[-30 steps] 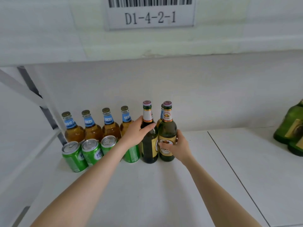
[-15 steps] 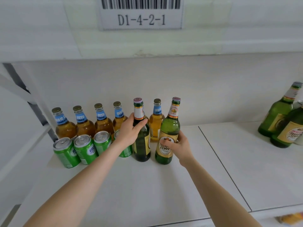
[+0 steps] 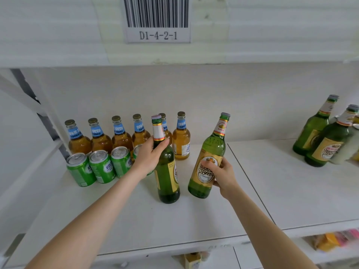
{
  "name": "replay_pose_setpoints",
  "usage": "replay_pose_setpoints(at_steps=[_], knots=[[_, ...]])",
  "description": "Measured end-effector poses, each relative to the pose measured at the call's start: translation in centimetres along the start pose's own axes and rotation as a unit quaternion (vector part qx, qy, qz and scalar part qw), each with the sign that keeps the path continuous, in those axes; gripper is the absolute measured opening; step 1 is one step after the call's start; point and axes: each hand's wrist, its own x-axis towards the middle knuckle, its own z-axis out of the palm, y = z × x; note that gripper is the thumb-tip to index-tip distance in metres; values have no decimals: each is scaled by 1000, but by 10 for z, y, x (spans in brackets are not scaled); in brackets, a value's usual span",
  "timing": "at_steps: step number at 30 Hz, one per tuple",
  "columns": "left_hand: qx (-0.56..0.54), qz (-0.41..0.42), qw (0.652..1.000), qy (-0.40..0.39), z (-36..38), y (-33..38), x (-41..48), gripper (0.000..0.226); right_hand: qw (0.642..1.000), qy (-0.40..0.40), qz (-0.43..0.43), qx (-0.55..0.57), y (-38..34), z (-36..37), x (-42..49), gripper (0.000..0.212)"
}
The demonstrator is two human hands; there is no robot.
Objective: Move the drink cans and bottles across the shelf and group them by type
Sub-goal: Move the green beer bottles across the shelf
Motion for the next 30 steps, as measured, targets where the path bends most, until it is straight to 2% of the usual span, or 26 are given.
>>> replay_pose_setpoints(at_steps=[6,14,19,27,30], knots=[[-6,2,1000,5,12,13,-11,13,1000,1,-12,-17,-8,-21,-16,40],[-8,6,1000,3,46,35,-33,24,999,1,-16,-28,-14,-64,-40,37],[2,9,1000,8,82,54,-60,29,999,-11,-17,-38,-22,-105,-63,38],[-5,-7,1000,30,157,87,-109,19,997,-36,-23,-57,-37,-188,-104,38],[-11,-6,1000,26,188,99,-118,24,997,-31,-26,-63,-40,-218,-112,38]])
